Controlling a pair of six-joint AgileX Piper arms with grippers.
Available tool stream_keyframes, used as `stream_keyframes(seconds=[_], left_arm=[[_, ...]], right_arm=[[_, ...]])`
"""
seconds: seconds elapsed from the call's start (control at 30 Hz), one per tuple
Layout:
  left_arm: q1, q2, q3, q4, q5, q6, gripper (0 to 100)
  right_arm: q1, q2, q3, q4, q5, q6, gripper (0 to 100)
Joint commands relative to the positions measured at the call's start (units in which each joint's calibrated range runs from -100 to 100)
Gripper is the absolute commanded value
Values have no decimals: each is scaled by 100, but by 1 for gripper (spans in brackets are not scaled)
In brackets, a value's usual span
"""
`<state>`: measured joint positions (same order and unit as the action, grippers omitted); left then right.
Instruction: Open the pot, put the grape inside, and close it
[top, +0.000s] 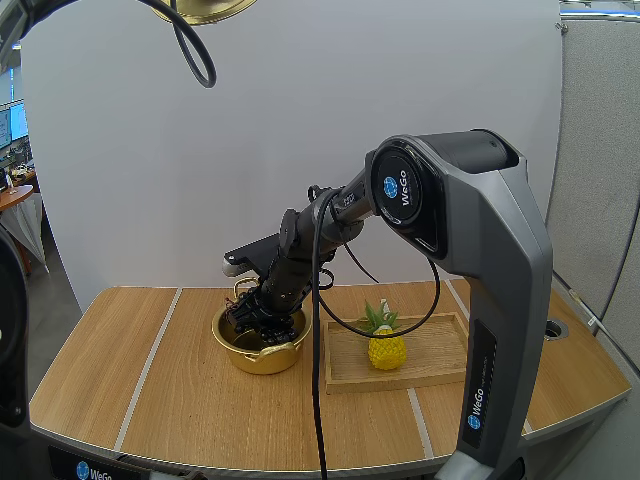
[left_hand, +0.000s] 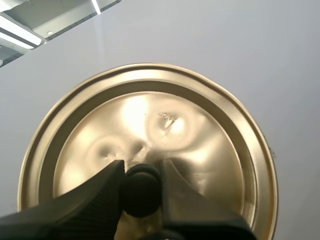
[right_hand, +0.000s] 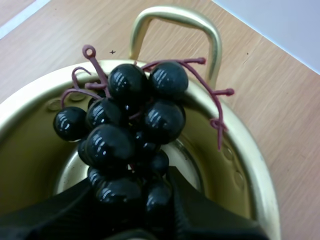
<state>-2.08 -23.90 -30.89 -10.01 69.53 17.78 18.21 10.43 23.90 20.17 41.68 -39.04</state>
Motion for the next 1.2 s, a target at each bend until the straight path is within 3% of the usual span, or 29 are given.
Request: stream_keyframes(seconds=[0.0,0.57,0.6,0.7,0.8,1.17], left_arm=[[-16,-45,-54,0,-198,-41,0],[-16,-45,-54,0,-198,-41,0],[-16,-45,-54,0,-198,-41,0],[-16,-45,-54,0,-198,-41,0],[-16,-45,-54,0,-198,-41,0],[-16,-45,-54,0,-198,-41,0]], right_arm=[[-3,61,50,-52,20,-11,0],[-3,176,50,-28,317,-123,0],[-3,161,50,-28,350,-133,6],[-3,55,50,-28,350,-133,45],[-3,-51,50,-28,331,-133,100],[-3,-489,50,135,435,-123,100]])
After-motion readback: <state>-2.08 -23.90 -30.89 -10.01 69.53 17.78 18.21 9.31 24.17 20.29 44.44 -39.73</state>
